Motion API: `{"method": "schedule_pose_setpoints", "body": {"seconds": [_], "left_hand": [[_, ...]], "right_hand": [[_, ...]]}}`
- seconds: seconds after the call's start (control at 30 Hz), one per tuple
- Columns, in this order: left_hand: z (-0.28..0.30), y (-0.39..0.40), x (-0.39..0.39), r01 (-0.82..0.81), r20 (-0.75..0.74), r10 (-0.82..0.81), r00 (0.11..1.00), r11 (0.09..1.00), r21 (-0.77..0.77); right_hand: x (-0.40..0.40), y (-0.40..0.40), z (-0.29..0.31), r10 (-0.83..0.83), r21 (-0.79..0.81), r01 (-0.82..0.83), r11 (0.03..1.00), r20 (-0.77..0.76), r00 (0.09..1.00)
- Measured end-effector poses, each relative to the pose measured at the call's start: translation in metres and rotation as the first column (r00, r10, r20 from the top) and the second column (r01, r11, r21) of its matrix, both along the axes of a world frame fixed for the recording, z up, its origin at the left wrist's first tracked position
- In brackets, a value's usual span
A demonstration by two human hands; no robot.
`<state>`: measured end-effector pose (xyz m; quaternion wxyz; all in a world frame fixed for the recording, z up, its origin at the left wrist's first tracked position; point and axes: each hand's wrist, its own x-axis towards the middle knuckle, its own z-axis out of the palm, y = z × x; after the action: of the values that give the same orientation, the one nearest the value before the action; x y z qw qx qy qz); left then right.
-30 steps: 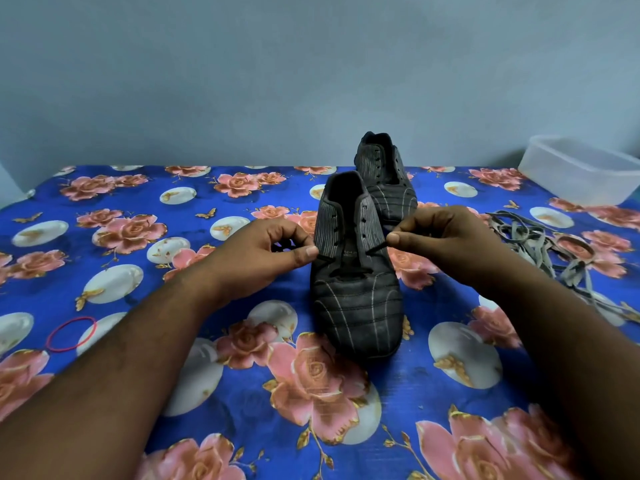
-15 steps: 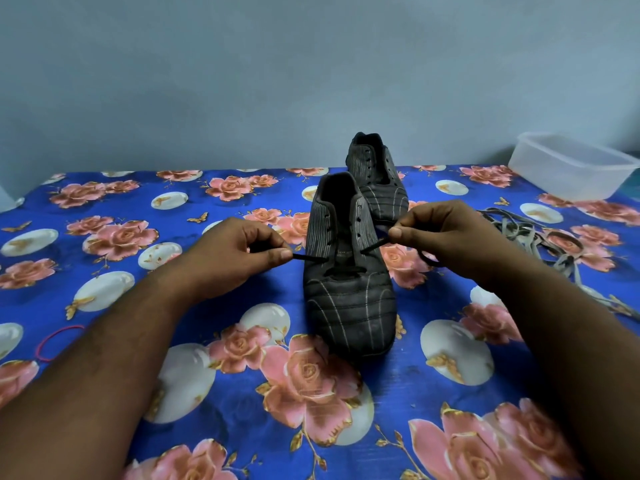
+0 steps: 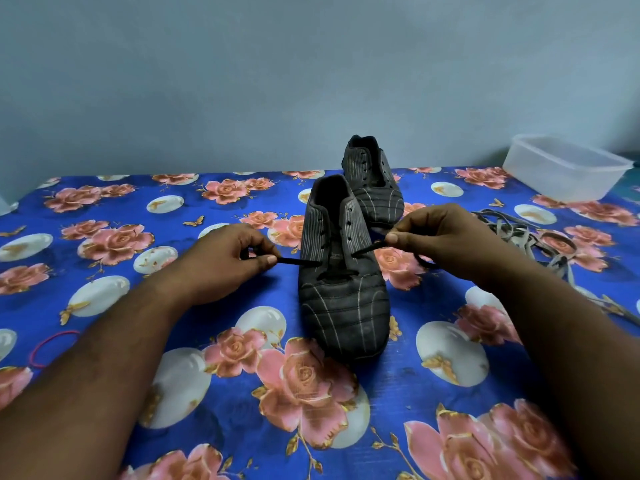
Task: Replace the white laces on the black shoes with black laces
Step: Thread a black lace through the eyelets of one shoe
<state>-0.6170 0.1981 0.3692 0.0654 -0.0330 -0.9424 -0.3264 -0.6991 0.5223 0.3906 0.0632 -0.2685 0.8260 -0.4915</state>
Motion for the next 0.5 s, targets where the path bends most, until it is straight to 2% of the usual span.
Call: {"method": "schedule_pose_setpoints", "body": {"seconds": [0.03, 0.1, 0.17, 0.23, 0.3, 0.37, 0.5], "left_hand": [[-0.001, 0.001, -0.001, 0.003, -0.012, -0.003, 1.0, 1.0, -0.008], [-0.003, 0.005, -0.003, 0.002, -0.047, 0.001, 0.999, 0.999, 0.044], [-0.004, 0.013, -0.002, 0.011, -0.08, 0.001, 0.997, 0.989, 0.146], [-0.004, 0.025, -0.001, -0.008, -0.107, 0.031, 0.994, 0.979, 0.205], [-0.005, 0.038, -0.001, -0.031, -0.122, 0.059, 0.991, 0.975, 0.22], [-0.006, 0.048, 0.0, -0.053, -0.113, 0.082, 0.99, 0.969, 0.241], [-0.007, 0.061, 0.003, -0.062, -0.093, 0.092, 0.991, 0.956, 0.288]], "right_hand": [[-0.003, 0.002, 0.0, -0.029, -0.013, 0.029, 0.999, 0.005, 1.0], [-0.011, 0.009, 0.002, -0.159, -0.066, 0.154, 0.986, -0.077, 0.984], [-0.022, 0.019, 0.002, -0.34, -0.174, 0.313, 0.934, -0.157, 0.927], [-0.033, 0.03, 0.001, -0.474, -0.205, 0.439, 0.875, -0.177, 0.863], [-0.042, 0.04, -0.005, -0.524, -0.101, 0.515, 0.851, -0.214, 0.824], [-0.048, 0.047, -0.012, -0.514, 0.078, 0.55, 0.832, -0.265, 0.816], [-0.057, 0.051, -0.023, -0.478, 0.383, 0.582, 0.717, -0.338, 0.811]]}}
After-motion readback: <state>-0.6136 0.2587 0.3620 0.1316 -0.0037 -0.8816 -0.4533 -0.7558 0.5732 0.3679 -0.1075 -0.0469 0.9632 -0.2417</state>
